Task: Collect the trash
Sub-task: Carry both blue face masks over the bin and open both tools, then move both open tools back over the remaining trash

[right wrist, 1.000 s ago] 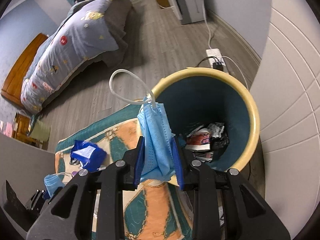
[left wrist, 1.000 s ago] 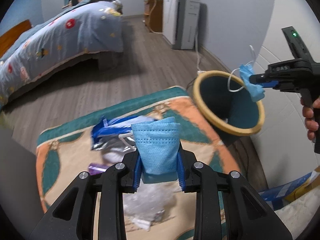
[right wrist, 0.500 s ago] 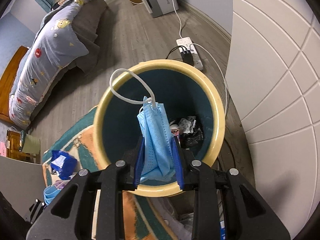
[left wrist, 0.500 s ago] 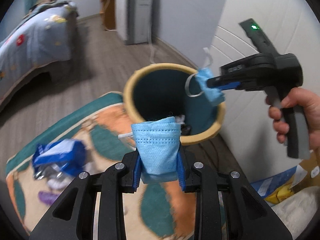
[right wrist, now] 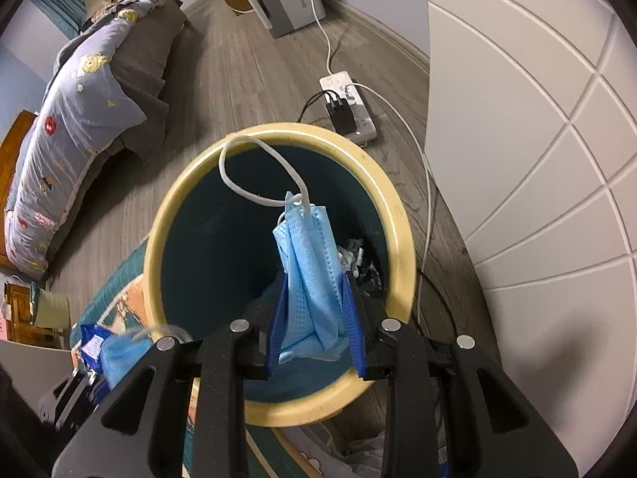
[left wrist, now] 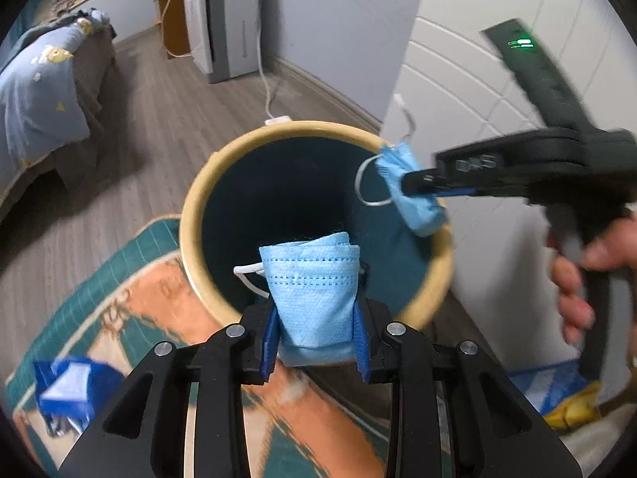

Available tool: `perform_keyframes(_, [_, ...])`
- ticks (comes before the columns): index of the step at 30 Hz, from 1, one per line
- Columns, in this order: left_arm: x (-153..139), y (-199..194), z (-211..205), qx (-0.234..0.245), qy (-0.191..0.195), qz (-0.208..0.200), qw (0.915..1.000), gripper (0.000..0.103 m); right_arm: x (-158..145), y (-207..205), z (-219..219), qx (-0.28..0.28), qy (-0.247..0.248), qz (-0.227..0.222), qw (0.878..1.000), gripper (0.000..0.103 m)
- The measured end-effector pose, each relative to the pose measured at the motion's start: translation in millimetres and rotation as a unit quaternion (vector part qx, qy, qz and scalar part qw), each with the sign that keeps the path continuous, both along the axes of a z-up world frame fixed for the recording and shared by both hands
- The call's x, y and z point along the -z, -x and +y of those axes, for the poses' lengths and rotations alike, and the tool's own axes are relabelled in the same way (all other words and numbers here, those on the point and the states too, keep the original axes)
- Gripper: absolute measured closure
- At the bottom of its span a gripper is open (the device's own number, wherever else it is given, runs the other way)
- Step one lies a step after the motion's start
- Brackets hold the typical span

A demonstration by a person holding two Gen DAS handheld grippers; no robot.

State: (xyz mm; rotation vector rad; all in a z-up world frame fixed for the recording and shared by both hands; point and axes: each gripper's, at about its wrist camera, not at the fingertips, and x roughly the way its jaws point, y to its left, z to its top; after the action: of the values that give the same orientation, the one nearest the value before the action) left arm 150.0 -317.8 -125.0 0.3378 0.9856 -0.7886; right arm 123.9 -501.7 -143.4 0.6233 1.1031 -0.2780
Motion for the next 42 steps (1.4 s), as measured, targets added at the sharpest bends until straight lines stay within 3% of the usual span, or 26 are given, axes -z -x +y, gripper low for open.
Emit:
perform_keyframes(5, [2,-19,-5,-0.010,-0.006,-0.014,0.9998,0.070,-4,-13,5,-0.005,0.001,-0.012,1.000,0.076])
perform_keyframes(9, [1,-30,-5,-0.016,-0.002,-0.026,0.9995,0.060,-14,-21,9,-0.008,-0.023,-0.058,0.998,0.071])
perform_keyframes(10, [1,-31,-3,-0.018,-0.002,-0.028,0.9995,0.059,-17,-22,10,-0.008,-0.031,-0.070,0.997,0.061])
perform_keyframes(11, [2,-32,-3,-0.020,-0.005,-0.029,0.9994,0.054,-20,-24,12,-0.008,-0.036,-0.083,0.996,0.043])
perform_keyframes(12, [3,-33,-2,-0.023,-0.007,-0.030,0.9993,0.047,-22,-25,14,-0.009,-0.039,-0.093,0.995,0.037])
perform_keyframes(16, [4,-33,3,-0.031,-0.008,-0.037,0.9988,0.031,-32,-25,16,-0.008,-0.030,-0.115,0.993,0.027])
perform_keyframes(21, [6,-29,13,-0.046,-0.015,-0.047,0.9977,0.010,-29,-23,11,0.006,-0.038,-0.107,0.993,0.019])
perform_keyframes(26, [-4,-22,31,-0.064,0.002,-0.043,0.9970,0.009,-32,-23,18,-0.006,-0.022,-0.100,0.995,0.006])
perform_keyframes(32, [-29,-8,78,-0.100,0.031,-0.051,0.9932,0.007,-41,-21,34,-0.032,0.001,-0.093,0.995,0.006])
perform_keyframes(39, [-61,7,139,-0.153,0.006,-0.068,0.9859,0.005,-59,-21,65,-0.074,0.034,-0.090,0.993,0.006])
perform_keyframes(42, [-74,17,170,-0.194,-0.006,-0.082,0.9776,0.005,-71,-23,84,-0.100,0.053,-0.093,0.989,0.006])
